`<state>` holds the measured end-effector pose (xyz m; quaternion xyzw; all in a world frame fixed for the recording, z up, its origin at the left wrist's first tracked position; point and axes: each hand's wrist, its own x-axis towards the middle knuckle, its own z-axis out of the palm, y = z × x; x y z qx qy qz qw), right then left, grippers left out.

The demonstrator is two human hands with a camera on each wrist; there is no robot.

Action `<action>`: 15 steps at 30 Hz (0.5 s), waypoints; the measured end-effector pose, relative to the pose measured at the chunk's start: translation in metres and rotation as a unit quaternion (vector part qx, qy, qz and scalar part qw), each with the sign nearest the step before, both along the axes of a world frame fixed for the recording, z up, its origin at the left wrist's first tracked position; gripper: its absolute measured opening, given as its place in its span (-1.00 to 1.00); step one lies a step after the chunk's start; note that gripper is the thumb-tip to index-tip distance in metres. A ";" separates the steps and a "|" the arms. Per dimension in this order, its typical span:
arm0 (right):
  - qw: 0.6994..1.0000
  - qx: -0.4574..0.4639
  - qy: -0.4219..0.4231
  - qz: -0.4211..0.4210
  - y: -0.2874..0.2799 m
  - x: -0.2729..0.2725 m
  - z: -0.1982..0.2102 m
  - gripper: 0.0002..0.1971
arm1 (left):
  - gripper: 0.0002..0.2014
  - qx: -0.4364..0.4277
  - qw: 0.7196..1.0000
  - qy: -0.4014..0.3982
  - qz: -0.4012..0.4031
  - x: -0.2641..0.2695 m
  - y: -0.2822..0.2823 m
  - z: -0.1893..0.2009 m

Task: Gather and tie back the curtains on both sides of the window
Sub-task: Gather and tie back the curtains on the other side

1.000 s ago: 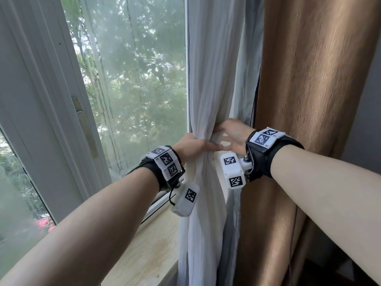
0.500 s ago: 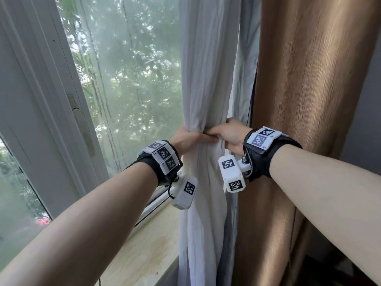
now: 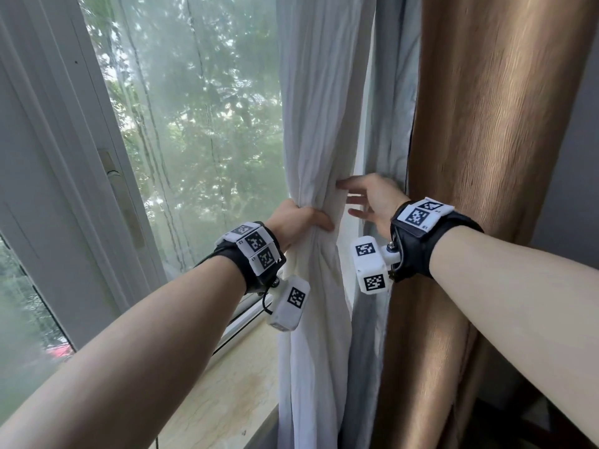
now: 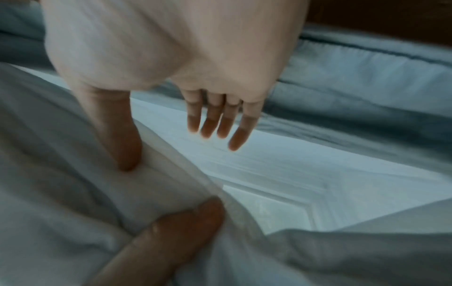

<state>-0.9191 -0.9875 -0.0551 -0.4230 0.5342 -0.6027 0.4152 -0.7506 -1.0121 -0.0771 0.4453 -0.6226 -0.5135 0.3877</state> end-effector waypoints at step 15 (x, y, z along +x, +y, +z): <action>0.994 0.029 0.000 0.101 -0.004 0.028 -0.004 -0.65 | -0.68 -0.045 0.999 0.029 0.011 0.000 -0.004 -0.007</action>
